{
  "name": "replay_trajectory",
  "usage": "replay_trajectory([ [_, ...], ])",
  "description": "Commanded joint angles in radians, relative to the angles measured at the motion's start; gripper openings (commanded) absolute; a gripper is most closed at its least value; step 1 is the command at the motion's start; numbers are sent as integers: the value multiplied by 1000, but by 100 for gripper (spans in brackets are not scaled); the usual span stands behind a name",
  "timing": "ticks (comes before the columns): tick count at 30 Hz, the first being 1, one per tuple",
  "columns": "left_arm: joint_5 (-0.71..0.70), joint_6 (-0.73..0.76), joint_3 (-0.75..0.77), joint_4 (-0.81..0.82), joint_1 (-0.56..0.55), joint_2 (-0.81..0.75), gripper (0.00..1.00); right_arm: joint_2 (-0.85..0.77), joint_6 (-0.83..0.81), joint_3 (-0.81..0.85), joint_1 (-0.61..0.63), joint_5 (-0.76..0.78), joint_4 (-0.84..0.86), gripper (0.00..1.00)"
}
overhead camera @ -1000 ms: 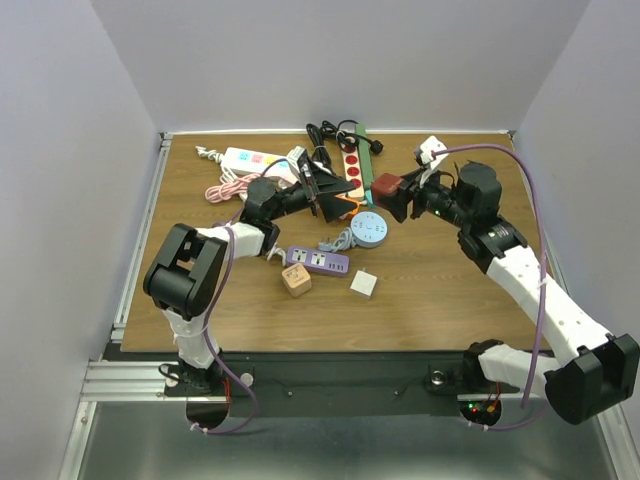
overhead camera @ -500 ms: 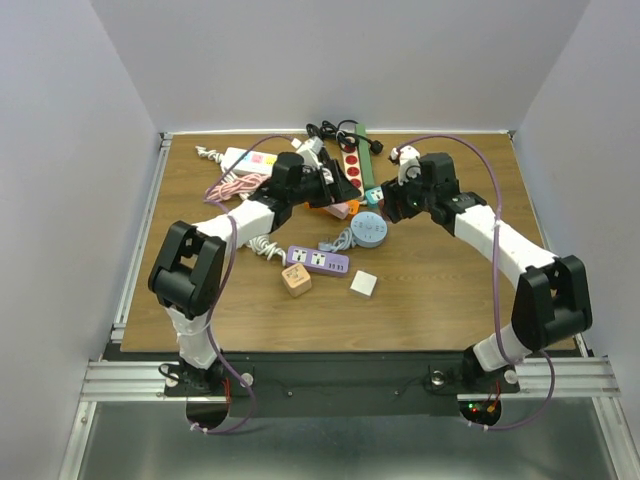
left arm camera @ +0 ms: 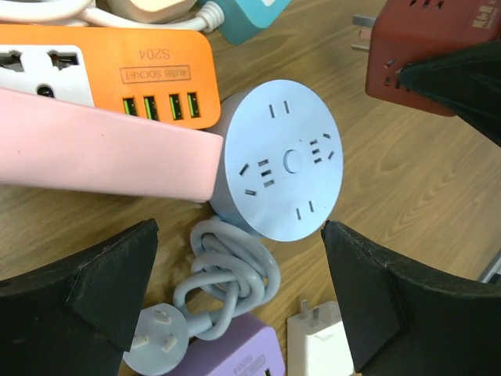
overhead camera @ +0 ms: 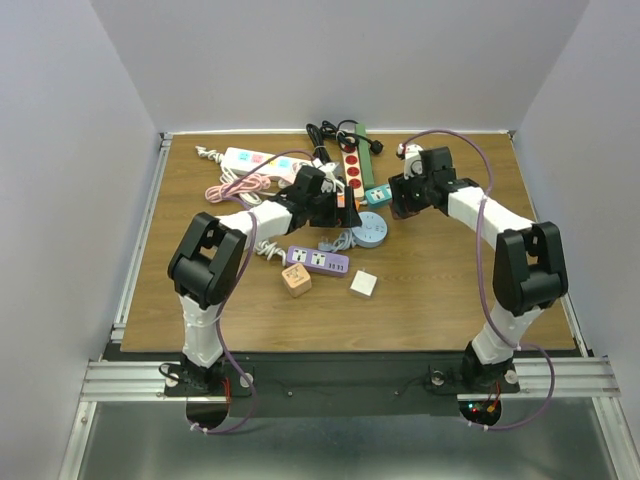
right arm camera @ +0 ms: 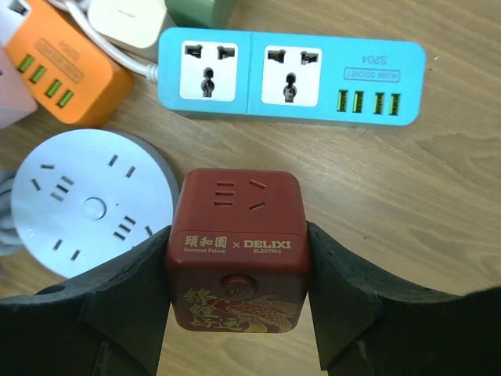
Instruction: Insert the plug
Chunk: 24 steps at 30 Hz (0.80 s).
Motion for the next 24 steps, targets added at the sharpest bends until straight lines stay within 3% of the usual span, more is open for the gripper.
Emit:
replay_trajectory([
  [1, -6, 37, 52, 1, -4, 15, 98, 37, 10, 66, 1, 10, 13, 0],
  [6, 3, 34, 85, 26, -5, 56, 98, 86, 8, 94, 1, -10, 25, 0],
  [16, 7, 57, 125, 41, -5, 120, 82, 87, 16, 62, 35, -65, 47, 1],
  [24, 63, 50, 121, 95, -5, 140, 78, 98, 31, 48, 81, -81, 54, 0],
])
